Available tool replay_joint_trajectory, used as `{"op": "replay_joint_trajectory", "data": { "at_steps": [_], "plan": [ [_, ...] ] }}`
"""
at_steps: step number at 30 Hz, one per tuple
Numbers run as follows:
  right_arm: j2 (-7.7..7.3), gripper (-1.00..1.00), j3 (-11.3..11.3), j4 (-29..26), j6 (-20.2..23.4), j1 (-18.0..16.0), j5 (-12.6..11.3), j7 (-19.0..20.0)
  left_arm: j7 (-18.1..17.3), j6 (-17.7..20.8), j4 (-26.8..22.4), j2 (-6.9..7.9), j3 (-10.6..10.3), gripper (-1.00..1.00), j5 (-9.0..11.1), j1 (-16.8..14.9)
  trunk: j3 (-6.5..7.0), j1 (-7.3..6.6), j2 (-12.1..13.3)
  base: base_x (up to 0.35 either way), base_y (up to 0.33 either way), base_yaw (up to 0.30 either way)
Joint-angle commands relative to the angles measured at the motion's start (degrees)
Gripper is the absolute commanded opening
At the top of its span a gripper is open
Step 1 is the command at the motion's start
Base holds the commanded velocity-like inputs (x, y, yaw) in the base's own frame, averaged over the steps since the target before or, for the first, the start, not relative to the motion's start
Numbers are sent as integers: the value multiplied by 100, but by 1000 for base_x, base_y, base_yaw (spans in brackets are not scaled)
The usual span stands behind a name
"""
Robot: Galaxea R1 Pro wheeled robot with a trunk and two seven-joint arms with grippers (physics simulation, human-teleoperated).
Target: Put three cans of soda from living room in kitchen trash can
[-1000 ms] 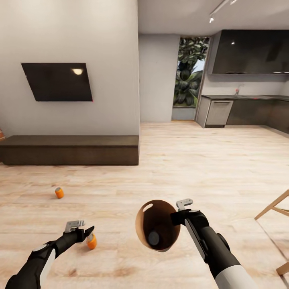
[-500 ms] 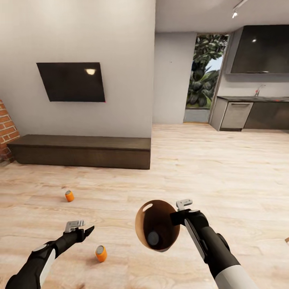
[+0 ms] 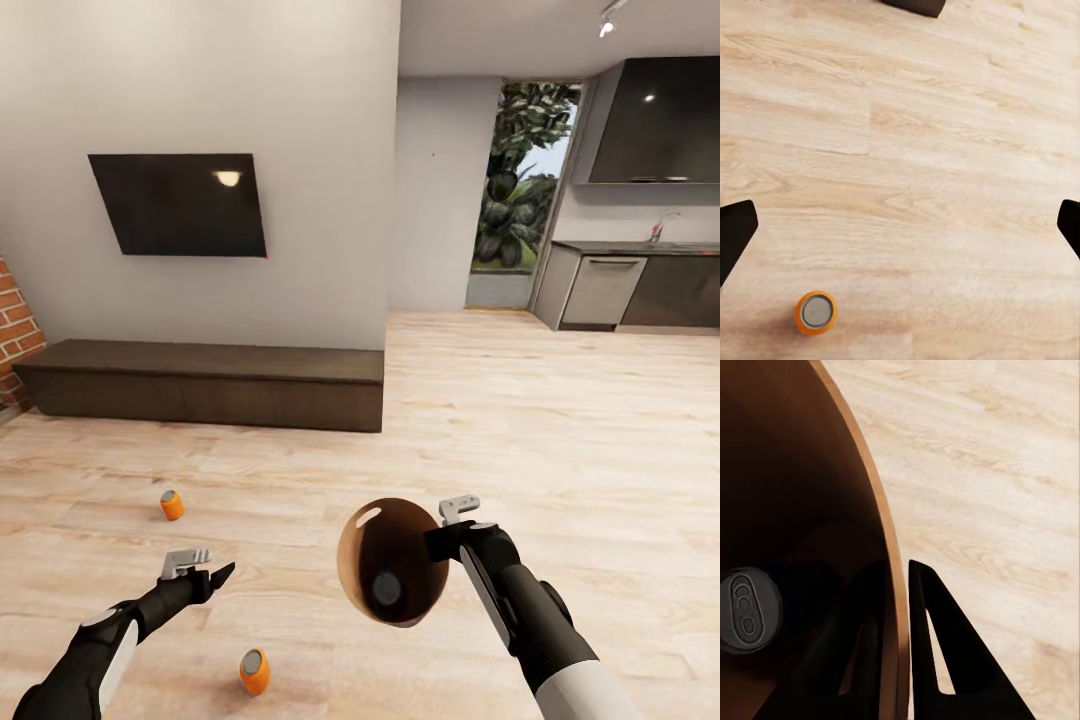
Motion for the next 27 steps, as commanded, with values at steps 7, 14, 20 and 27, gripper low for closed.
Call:
{"op": "replay_joint_trajectory", "data": {
  "at_steps": [7,14,20,27],
  "plan": [
    [-7,-100,-7,-13,45,-2,-83,28,135,-37,130,0,-2,100,-36,0,1,-1,0,7,0,0],
    [-23,-100,-27,-393,630,-2,-85,28,1300,-354,401,-184,-46,100,-38,-3,1,-1,0,0,0,0],
    [-33,-100,-41,-553,867,-2,-85,28,2502,-942,802,-539,-264,100,-288,-3,1,-1,0,0,0,0],
    [-42,-100,-43,-572,894,-2,-85,28,2725,-1195,1054,-585,-344,100,-386,-6,1,-1,0,0,0,0]
  ]
}}
